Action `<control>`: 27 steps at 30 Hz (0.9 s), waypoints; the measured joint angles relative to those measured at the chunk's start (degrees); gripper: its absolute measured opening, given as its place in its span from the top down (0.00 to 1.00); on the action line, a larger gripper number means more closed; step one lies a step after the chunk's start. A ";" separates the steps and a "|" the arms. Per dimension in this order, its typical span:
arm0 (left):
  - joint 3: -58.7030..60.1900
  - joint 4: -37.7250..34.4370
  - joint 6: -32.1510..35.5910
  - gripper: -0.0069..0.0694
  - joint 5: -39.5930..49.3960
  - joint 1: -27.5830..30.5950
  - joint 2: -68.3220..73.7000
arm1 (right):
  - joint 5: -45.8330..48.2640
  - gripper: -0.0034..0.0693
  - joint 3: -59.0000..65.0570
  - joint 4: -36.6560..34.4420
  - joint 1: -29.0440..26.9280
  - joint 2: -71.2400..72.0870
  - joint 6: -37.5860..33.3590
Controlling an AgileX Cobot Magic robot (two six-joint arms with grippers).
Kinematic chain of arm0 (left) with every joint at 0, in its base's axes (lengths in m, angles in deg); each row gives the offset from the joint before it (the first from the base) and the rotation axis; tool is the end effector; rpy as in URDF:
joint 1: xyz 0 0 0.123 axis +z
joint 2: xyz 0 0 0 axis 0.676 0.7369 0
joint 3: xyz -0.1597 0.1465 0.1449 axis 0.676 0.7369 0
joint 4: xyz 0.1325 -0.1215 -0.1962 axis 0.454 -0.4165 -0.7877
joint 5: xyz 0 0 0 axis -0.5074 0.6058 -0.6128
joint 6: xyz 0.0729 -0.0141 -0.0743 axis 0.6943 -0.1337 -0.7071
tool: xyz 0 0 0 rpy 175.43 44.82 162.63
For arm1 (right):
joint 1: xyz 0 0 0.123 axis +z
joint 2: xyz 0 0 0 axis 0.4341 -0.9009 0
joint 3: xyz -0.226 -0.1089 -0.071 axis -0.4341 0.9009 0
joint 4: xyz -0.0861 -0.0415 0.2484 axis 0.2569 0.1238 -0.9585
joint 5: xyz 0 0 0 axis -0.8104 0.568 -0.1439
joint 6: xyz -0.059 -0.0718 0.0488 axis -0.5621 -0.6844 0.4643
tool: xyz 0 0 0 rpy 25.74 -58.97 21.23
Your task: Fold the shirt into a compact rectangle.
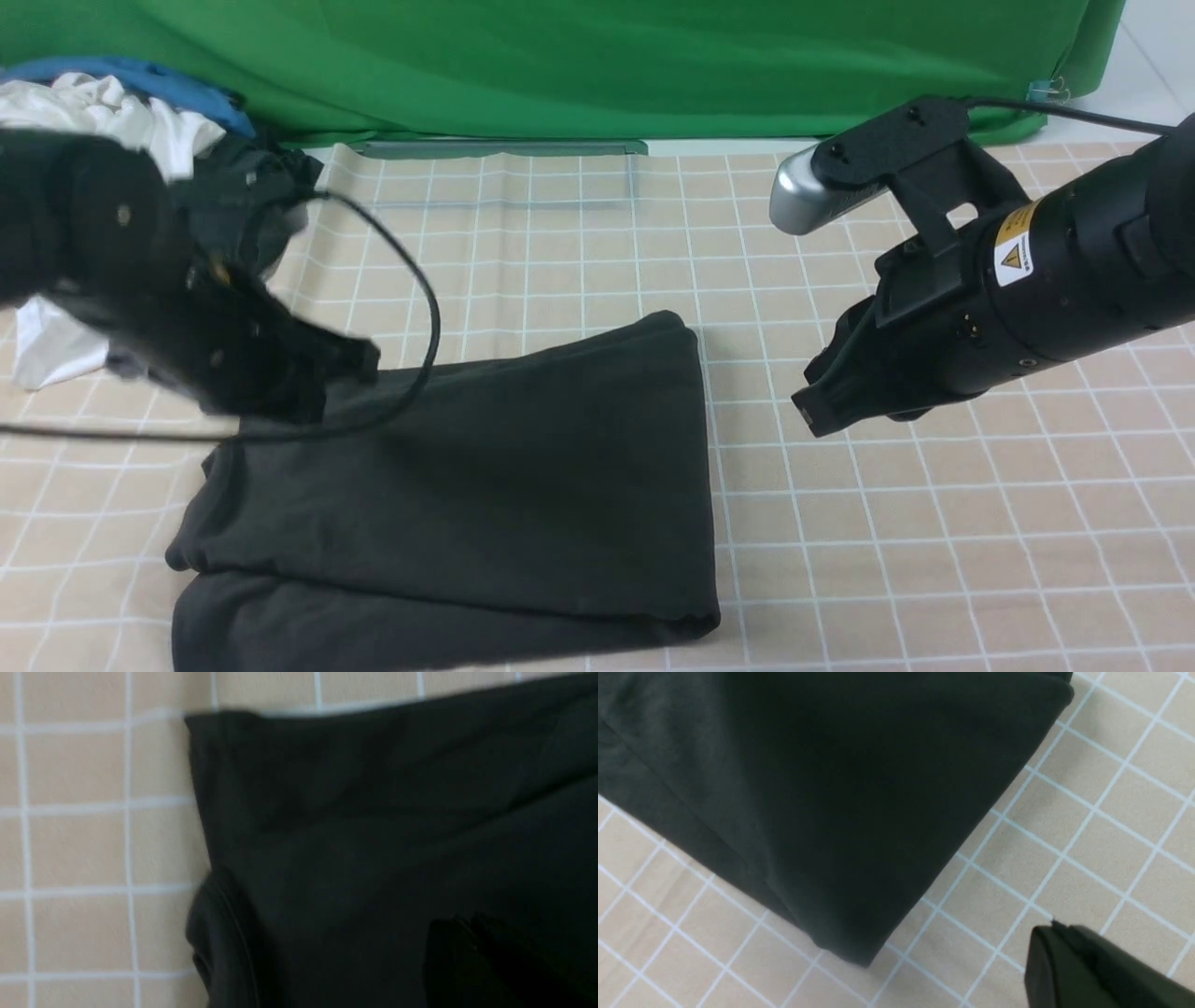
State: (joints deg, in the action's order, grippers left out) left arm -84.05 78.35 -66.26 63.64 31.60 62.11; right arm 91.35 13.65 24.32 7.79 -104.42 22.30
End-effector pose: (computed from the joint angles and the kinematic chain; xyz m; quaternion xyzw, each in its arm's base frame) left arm 0.2930 -0.0636 0.1680 0.0488 0.9854 -0.0557 0.1530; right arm 0.2607 0.1817 0.2652 -0.2643 0.9160 0.1257 0.2743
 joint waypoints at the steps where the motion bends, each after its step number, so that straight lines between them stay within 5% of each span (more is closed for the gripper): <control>1: 1.35 -0.67 0.17 0.89 0.00 0.00 -0.18 | 0.09 0.90 0.00 0.00 0.00 0.00 0.00; 11: 13.96 -2.13 -1.19 0.88 -6.95 0.04 -1.45 | -0.03 0.90 0.00 -0.11 0.00 0.00 0.00; 27: 15.36 -2.22 -4.42 0.88 1.79 0.04 -13.67 | 1.74 0.90 0.00 -0.13 0.00 0.00 0.00</control>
State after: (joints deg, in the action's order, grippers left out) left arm -68.69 76.12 -70.68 65.42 31.64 48.44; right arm 93.09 13.65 24.20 7.79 -104.42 22.30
